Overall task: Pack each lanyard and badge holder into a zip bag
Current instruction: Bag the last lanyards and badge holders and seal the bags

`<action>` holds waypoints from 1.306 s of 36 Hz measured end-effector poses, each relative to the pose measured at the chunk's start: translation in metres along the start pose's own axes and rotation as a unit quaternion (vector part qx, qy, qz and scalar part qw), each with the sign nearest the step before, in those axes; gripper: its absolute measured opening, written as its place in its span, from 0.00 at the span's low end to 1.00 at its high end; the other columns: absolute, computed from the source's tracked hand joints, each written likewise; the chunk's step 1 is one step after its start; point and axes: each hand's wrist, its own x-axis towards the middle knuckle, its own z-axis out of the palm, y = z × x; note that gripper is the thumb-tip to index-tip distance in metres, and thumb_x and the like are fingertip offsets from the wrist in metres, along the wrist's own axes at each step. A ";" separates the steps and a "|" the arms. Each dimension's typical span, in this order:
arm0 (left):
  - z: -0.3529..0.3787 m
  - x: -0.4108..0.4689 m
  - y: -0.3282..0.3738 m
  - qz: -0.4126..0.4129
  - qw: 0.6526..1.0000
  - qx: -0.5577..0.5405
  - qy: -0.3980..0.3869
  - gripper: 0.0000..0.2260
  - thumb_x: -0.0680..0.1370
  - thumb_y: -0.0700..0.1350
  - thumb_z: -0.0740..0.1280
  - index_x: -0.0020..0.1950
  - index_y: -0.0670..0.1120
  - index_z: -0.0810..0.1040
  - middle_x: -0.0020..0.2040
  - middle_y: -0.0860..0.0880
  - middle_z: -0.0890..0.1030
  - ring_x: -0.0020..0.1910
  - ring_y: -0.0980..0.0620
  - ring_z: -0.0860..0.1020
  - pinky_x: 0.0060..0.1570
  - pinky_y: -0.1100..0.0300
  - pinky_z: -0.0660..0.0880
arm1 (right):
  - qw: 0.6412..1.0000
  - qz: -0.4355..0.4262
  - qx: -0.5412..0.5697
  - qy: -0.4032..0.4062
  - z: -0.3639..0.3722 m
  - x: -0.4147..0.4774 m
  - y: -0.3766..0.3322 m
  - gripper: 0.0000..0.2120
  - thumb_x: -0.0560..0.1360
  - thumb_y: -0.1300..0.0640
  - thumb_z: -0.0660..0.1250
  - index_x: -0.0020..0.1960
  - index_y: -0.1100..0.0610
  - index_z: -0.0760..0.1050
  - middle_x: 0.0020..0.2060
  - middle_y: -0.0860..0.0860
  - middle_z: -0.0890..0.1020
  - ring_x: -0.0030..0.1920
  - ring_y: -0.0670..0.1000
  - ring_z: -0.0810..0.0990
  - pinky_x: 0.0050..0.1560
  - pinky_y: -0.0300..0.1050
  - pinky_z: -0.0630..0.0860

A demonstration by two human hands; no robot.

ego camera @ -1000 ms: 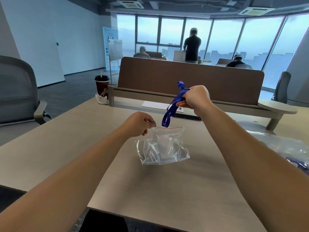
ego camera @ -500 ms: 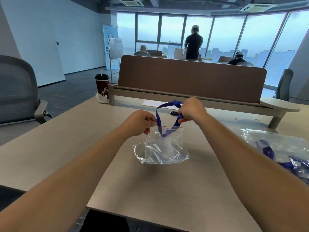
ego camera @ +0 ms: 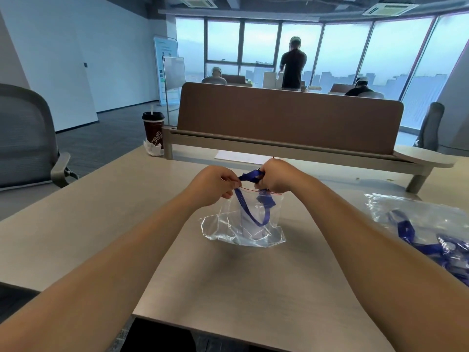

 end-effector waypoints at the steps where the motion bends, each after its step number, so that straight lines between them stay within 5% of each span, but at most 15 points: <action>1: 0.000 0.000 0.000 0.000 1.000 0.000 0.000 0.08 0.80 0.44 0.68 0.56 0.45 0.84 0.44 0.49 0.83 0.40 0.53 0.83 0.42 0.66 0.78 | 1.000 -0.007 -0.002 -0.003 0.001 -0.001 0.000 0.13 0.76 0.61 0.71 0.59 0.60 0.80 0.45 0.55 0.80 0.40 0.51 0.77 0.46 0.42 0.74; 10: -0.001 0.000 -0.002 -0.002 1.000 -0.016 0.009 0.07 0.80 0.44 0.67 0.54 0.45 0.84 0.46 0.48 0.84 0.40 0.54 0.83 0.39 0.68 0.77 | 0.995 -0.045 0.093 -0.009 -0.005 -0.005 0.003 0.09 0.77 0.64 0.68 0.57 0.59 0.78 0.49 0.55 0.82 0.45 0.52 0.81 0.43 0.40 0.78; 17: 0.001 0.000 -0.003 -0.008 1.000 -0.028 0.010 0.08 0.80 0.42 0.68 0.55 0.44 0.84 0.48 0.48 0.84 0.41 0.54 0.83 0.40 0.69 0.77 | 0.997 -0.047 0.051 -0.025 -0.004 -0.007 0.006 0.08 0.77 0.63 0.69 0.56 0.60 0.82 0.46 0.54 0.82 0.43 0.51 0.79 0.42 0.38 0.74; 22: 0.001 -0.002 0.000 -0.012 0.999 -0.030 0.008 0.08 0.80 0.41 0.67 0.55 0.43 0.84 0.49 0.46 0.84 0.45 0.49 0.83 0.51 0.60 0.80 | 0.998 -0.048 0.029 -0.004 -0.001 -0.005 0.005 0.06 0.77 0.60 0.71 0.53 0.58 0.79 0.50 0.55 0.82 0.44 0.52 0.77 0.47 0.42 0.74; 29: -0.002 -0.003 -0.002 -0.026 0.999 -0.041 0.020 0.06 0.80 0.41 0.66 0.53 0.43 0.82 0.48 0.46 0.83 0.45 0.50 0.82 0.47 0.63 0.78 | 0.999 0.004 0.034 -0.005 -0.004 -0.007 0.009 0.16 0.78 0.48 0.68 0.55 0.60 0.83 0.48 0.57 0.83 0.44 0.53 0.77 0.45 0.45 0.74; 37: -0.004 -0.001 -0.006 -0.041 0.995 -0.091 0.031 0.05 0.80 0.40 0.66 0.48 0.44 0.82 0.46 0.46 0.84 0.46 0.50 0.83 0.50 0.62 0.80 | 0.986 0.119 0.099 -0.059 -0.007 -0.015 0.016 0.28 0.77 0.38 0.65 0.64 0.60 0.77 0.66 0.57 0.76 0.60 0.62 0.77 0.56 0.55 0.79; 42: -0.002 -0.003 -0.004 -0.037 0.992 -0.116 0.041 0.05 0.80 0.41 0.66 0.49 0.44 0.82 0.45 0.48 0.84 0.44 0.52 0.83 0.40 0.71 0.78 | 0.978 0.111 0.174 -0.032 -0.005 -0.015 0.017 0.20 0.75 0.46 0.72 0.57 0.61 0.78 0.59 0.57 0.81 0.55 0.58 0.82 0.54 0.50 0.82; 47: -0.006 -0.003 -0.001 -0.026 0.990 -0.131 0.047 0.04 0.80 0.40 0.67 0.48 0.44 0.82 0.46 0.46 0.84 0.46 0.50 0.84 0.50 0.61 0.81 | 0.989 0.091 0.112 0.014 -0.009 -0.015 0.012 0.18 0.74 0.44 0.73 0.41 0.58 0.76 0.48 0.56 0.81 0.45 0.52 0.80 0.33 0.37 0.72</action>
